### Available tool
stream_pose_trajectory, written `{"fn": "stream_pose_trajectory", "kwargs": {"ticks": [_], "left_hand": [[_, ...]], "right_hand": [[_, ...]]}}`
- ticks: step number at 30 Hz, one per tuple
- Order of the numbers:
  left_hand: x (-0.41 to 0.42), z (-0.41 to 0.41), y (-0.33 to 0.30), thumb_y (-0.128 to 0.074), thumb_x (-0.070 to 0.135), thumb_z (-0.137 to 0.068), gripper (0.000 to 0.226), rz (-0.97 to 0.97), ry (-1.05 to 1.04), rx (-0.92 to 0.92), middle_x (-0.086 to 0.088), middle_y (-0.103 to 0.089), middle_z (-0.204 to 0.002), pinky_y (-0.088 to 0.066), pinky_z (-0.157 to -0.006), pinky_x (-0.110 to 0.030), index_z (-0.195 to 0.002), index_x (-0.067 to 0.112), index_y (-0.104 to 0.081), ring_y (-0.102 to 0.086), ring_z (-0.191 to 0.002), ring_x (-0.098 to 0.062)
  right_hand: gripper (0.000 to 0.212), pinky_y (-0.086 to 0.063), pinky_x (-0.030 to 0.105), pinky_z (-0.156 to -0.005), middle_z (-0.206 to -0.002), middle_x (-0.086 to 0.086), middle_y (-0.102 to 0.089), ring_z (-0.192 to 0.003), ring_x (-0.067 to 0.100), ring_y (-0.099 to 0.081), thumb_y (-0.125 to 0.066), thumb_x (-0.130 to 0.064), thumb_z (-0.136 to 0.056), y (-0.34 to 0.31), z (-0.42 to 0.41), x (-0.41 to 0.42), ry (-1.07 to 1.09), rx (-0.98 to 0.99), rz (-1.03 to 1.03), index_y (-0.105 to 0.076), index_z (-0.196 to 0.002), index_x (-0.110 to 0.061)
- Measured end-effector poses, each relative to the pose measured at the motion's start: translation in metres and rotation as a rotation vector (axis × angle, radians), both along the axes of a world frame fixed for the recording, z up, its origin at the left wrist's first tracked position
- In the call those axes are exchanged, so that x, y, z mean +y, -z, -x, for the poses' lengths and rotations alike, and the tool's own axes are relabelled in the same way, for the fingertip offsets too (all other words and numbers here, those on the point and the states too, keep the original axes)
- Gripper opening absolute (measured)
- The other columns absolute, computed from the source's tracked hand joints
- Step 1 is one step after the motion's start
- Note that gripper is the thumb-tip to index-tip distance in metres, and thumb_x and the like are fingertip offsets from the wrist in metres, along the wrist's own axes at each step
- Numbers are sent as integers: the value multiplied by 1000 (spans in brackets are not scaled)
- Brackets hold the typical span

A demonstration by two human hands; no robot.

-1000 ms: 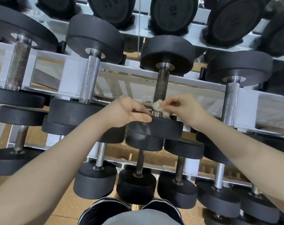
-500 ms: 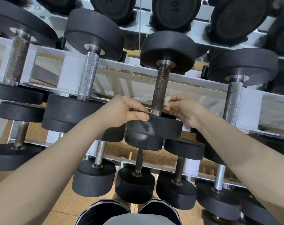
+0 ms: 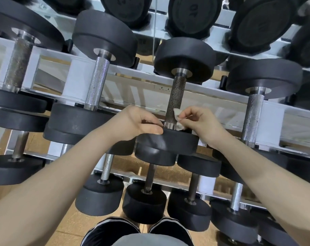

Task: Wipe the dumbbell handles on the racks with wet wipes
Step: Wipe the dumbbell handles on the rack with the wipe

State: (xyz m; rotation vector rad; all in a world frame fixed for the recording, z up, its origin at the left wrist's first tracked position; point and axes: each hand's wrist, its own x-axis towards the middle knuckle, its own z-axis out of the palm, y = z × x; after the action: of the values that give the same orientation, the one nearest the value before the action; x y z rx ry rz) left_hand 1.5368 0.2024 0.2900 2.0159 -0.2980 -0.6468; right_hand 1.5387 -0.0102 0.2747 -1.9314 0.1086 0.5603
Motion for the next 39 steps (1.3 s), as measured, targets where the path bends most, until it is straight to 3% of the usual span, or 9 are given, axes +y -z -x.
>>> {"fn": "stream_pose_trajectory", "kwargs": {"ticks": [7, 11, 15, 20, 23, 25, 30, 32, 39], "left_hand": [[1, 4, -1, -72, 23, -76, 14, -17, -11, -11, 25, -65, -82, -43, -77, -8, -89, 26, -73, -59, -80, 10], [0, 3, -2, -73, 22, -75, 15, -35, -32, -35, 27, -63, -73, -43, -73, -7, -89, 20, -75, -57, -72, 15], [1, 1, -3, -74, 28, -73, 22, -81, 2, -110, 14, -63, -75, -38, -67, -3, -91, 16, -74, -54, -67, 17], [4, 4, 0, -74, 51, -64, 37, -52, -22, -68, 25, -61, -73, -42, -72, -6, -86, 22, -74, -58, -74, 12], [4, 4, 2, -75, 44, -69, 24, -67, -46, -39, 26, -62, -73, -44, -73, -11, -85, 25, -74, -59, -76, 5], [3, 3, 1, -72, 39, -72, 24, -93, -31, -43, 22, -63, -76, -41, -71, -10, -89, 21, -74, -58, -74, 4], [5, 5, -2, -72, 37, -74, 23, -68, -37, -69, 10, -69, -83, -41, -70, -9, -88, 19, -75, -58, -77, 3], [6, 6, -3, -72, 40, -73, 25, -71, -46, -55, 8, -71, -86, -44, -72, -15, -89, 21, -75, -60, -79, -2], [6, 3, 1, -70, 45, -72, 32, -123, -31, 15, 11, -68, -90, -42, -78, -20, -95, 23, -74, -58, -85, -4]], "right_hand": [[18, -42, 10, -63, -80, -9, -55, -72, 5, -52, -52, -2, -89, -5, -47, 14, 255, -319, 164, -58, -83, -19], [14, -38, 2, -68, -84, -10, -56, -72, -1, -53, -59, -5, -87, -2, -16, 9, -177, -573, 285, -67, -88, -17], [14, -46, 14, -69, -84, 5, -62, -72, 15, -59, -61, -4, -79, -8, -19, 7, -582, -697, 321, -72, -87, -5], [29, -51, 30, -60, -85, 13, -64, -72, 32, -61, -78, 7, -60, -22, -63, 26, -696, -974, 750, -71, -85, -6], [25, -50, 36, -70, -92, 11, -65, -82, 31, -58, -73, 5, -68, -25, -79, 32, -751, -922, 907, -70, -89, -9], [22, -49, 37, -75, -90, 9, -67, -83, 31, -58, -70, 5, -70, -26, -73, 35, -849, -887, 843, -70, -85, -11], [19, -32, 20, -85, -105, 5, -62, -101, 25, -48, -52, -8, -89, -30, -46, 51, -1294, -530, 740, -66, -102, -10], [20, -39, 34, -85, -104, 11, -61, -103, 31, -51, -55, -3, -85, -35, -54, 55, -1331, -585, 742, -68, -100, -6], [26, -38, 35, -92, -118, 5, -50, -110, 26, -41, -52, -5, -88, -44, -93, 55, -1210, -684, 1270, -61, -111, -12]]}}
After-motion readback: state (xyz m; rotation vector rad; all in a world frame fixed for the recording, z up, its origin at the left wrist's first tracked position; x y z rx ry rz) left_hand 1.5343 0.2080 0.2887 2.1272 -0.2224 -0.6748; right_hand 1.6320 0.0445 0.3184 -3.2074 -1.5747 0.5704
